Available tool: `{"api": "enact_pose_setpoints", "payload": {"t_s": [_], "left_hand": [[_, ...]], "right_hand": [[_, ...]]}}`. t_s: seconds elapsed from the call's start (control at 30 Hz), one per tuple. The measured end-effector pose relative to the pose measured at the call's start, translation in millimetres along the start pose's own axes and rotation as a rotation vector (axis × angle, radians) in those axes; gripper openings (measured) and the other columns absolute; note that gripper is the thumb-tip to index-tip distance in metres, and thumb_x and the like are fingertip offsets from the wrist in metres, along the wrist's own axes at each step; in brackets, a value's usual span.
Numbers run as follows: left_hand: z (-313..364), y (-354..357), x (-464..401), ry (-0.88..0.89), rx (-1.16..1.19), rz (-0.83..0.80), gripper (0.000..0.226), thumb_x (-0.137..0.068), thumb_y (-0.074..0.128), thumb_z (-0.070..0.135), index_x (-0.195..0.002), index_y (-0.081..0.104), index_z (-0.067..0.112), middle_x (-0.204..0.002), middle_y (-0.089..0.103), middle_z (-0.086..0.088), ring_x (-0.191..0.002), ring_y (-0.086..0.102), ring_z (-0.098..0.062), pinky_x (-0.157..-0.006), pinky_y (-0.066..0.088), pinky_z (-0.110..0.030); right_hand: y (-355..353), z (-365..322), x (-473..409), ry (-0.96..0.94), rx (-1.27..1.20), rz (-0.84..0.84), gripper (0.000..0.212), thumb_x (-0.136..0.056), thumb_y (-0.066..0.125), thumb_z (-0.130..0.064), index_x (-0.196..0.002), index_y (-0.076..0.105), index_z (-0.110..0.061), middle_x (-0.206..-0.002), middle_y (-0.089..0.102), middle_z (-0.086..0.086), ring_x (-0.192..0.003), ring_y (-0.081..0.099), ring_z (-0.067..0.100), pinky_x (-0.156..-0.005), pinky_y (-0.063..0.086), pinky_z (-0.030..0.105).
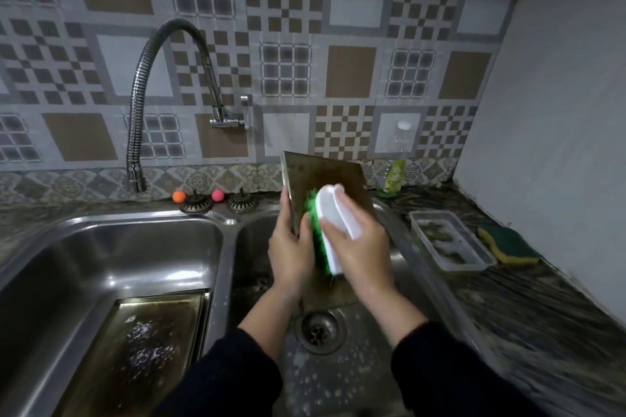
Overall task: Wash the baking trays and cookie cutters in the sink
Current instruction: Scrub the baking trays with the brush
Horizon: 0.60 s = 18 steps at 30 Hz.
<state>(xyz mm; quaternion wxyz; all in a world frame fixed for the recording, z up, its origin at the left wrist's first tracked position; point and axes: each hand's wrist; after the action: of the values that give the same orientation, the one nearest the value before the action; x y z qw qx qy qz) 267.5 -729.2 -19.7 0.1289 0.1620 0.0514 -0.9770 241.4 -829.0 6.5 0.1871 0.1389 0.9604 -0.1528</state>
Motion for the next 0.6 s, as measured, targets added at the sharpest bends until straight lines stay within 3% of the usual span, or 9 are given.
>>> {"api": "enact_pose_setpoints", "payload": {"t_s": [0.13, 0.2, 0.33, 0.43, 0.53, 0.6], "left_hand": [[4, 16, 7, 0.061, 0.057, -0.102, 0.059, -0.098, 0.052, 0.017, -0.15, 0.027, 0.031, -0.146, 0.041, 0.014, -0.13, 0.04, 0.006, -0.109, 0.037, -0.022], [6, 19, 4, 0.065, 0.076, -0.066, 0.059, -0.097, 0.052, 0.015, -0.149, 0.029, 0.03, -0.142, 0.046, 0.017, -0.126, 0.044, 0.01, -0.104, 0.04, -0.018], [1, 0, -14, 0.035, 0.113, 0.088, 0.055, -0.098, 0.05, 0.012, -0.147, 0.033, 0.032, -0.109, 0.049, 0.044, -0.093, 0.047, 0.032, -0.077, 0.037, 0.004], [-2, -9, -18, 0.054, 0.088, 0.075, 0.055, -0.099, 0.049, 0.015, -0.149, 0.03, 0.029, -0.124, 0.041, 0.035, -0.102, 0.039, 0.035, -0.082, 0.033, 0.007], [1, 2, -4, 0.071, 0.061, -0.062, 0.057, -0.098, 0.05, 0.018, -0.148, 0.028, 0.035, -0.129, 0.044, 0.033, -0.11, 0.047, 0.024, -0.086, 0.039, 0.001], [6, 12, 4, 0.109, 0.054, -0.099, 0.056, -0.099, 0.05, 0.018, -0.148, 0.029, 0.034, -0.137, 0.044, 0.027, -0.12, 0.045, 0.017, -0.095, 0.039, -0.004]], "right_hand": [[-10, -24, -70, 0.014, 0.058, 0.104, 0.053, -0.083, 0.07, -0.032, -0.133, 0.051, -0.037, -0.135, 0.054, -0.013, -0.116, 0.054, 0.01, -0.092, 0.047, 0.025], [-10, -24, -75, 0.027, 0.082, 0.085, 0.054, -0.083, 0.07, -0.033, -0.133, 0.051, -0.038, -0.134, 0.055, -0.012, -0.114, 0.054, 0.011, -0.09, 0.046, 0.024], [-3, 8, 6, 0.031, 0.013, -0.062, 0.057, -0.08, 0.073, -0.032, -0.132, 0.051, -0.04, -0.12, 0.06, -0.02, -0.103, 0.058, 0.002, -0.087, 0.053, 0.026], [-7, 25, 31, 0.039, -0.048, -0.038, 0.052, -0.079, 0.074, -0.033, -0.127, 0.054, -0.04, -0.112, 0.061, -0.021, -0.101, 0.061, 0.003, -0.078, 0.054, 0.02], [-16, 16, -28, 0.104, 0.046, 0.133, 0.048, -0.082, 0.071, -0.035, -0.127, 0.055, -0.034, -0.102, 0.058, -0.016, -0.089, 0.061, 0.011, -0.07, 0.054, 0.025], [-27, 5, -70, 0.146, 0.055, 0.184, 0.049, -0.085, 0.068, -0.035, -0.131, 0.052, -0.033, -0.107, 0.051, -0.015, -0.091, 0.054, 0.011, -0.069, 0.051, 0.026]]}}
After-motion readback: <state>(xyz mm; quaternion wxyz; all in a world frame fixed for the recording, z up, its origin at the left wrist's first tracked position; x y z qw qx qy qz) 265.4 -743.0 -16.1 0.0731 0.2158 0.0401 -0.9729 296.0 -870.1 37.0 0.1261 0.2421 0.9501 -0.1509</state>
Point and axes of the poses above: each hand's wrist, its own x-axis away from the middle knuckle, its own y-axis out of the palm, z = x × y
